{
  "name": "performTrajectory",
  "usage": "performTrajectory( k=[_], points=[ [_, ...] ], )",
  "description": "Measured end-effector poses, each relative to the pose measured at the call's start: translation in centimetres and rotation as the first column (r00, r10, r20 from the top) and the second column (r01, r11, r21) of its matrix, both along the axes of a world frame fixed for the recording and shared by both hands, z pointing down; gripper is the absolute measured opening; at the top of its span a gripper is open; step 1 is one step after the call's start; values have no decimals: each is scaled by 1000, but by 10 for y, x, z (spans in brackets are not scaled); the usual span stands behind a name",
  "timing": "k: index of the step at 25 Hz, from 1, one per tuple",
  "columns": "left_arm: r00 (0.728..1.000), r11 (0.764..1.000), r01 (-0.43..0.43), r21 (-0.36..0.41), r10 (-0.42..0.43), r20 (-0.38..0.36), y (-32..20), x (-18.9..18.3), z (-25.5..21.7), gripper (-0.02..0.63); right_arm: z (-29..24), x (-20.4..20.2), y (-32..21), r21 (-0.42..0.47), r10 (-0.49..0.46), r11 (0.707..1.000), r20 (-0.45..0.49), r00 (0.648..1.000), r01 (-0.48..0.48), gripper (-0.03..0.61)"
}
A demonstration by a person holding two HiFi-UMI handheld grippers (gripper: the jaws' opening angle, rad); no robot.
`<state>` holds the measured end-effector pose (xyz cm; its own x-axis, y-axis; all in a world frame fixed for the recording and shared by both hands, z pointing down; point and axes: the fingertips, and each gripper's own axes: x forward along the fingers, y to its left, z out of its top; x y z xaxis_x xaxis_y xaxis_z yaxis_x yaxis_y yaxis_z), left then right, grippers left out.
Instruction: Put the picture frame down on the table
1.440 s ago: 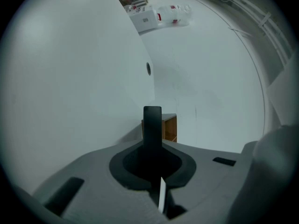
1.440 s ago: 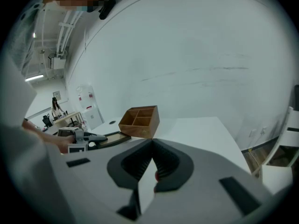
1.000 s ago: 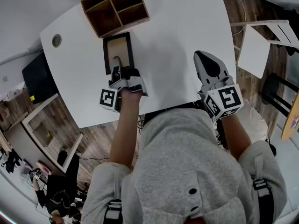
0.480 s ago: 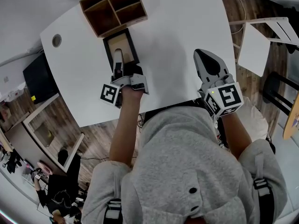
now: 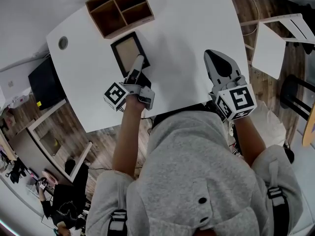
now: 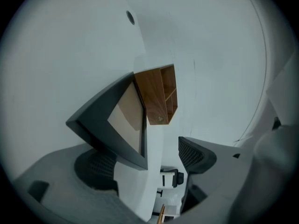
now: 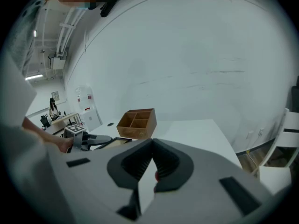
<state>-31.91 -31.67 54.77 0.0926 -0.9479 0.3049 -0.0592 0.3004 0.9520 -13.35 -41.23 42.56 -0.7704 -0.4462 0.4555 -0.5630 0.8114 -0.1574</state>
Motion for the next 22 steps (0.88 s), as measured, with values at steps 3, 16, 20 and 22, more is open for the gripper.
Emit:
performTrajectory(
  k=[3, 16, 20, 22],
  points=[
    [993, 993, -116, -30, 116, 19, 9, 14, 2, 391, -3, 3, 4, 5, 3, 1000, 4, 1000, -3, 26],
    [897, 898, -440, -24, 440, 45, 49, 50, -8, 390, -27, 17, 36, 76, 40, 996, 33, 999, -43, 26],
    [853, 886, -461, -53, 458, 249, 68, 53, -34, 389, -42, 31, 57, 111, 62, 992, 42, 997, -66, 26],
    [809, 885, -460, -73, 452, 375, 82, 52, -51, 357, -49, 38, 72, 124, 74, 989, 48, 996, -80, 26]
  ],
)
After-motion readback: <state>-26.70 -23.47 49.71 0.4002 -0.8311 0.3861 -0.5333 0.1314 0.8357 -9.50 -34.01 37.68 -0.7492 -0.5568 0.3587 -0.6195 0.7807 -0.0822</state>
